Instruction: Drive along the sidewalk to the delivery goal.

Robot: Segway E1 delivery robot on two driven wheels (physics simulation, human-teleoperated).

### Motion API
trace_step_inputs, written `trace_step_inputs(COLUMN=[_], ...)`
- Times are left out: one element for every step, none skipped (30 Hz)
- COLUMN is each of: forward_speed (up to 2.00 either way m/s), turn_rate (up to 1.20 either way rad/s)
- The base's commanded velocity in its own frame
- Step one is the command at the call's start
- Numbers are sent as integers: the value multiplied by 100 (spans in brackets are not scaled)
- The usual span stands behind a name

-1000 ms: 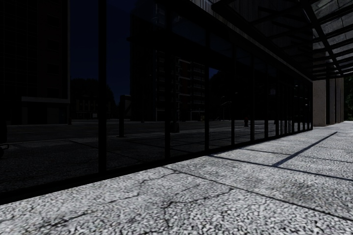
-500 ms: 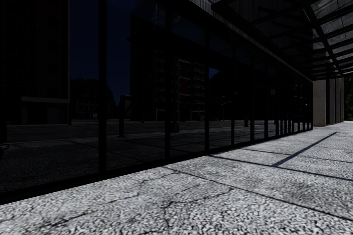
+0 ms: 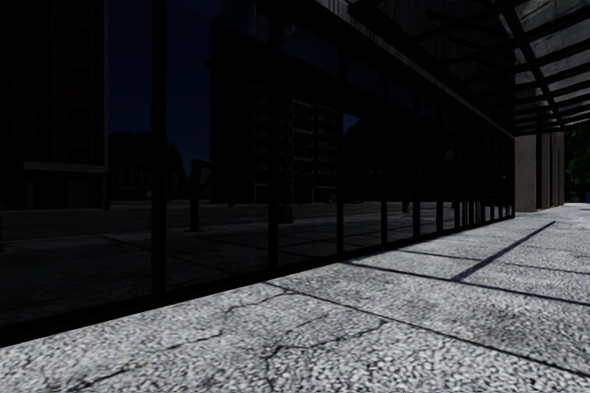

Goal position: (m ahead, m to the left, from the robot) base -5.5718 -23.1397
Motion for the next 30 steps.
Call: trace_step_inputs(forward_speed=[163,163,163,161,154,151,150,150,150,150,150,150,150,150,150,150,151,151,152,154,156,159,159,160,160,161,161,161,161,161], turn_rate=[-44,-45,-45,-45,-45,-45,-45,-45,-45,-45,-45,-45,-45,-45,-45,-45,-45,-45,-46,-47,-49,-55,-55,-58,-58,-59,-59,-59,-60,-60])
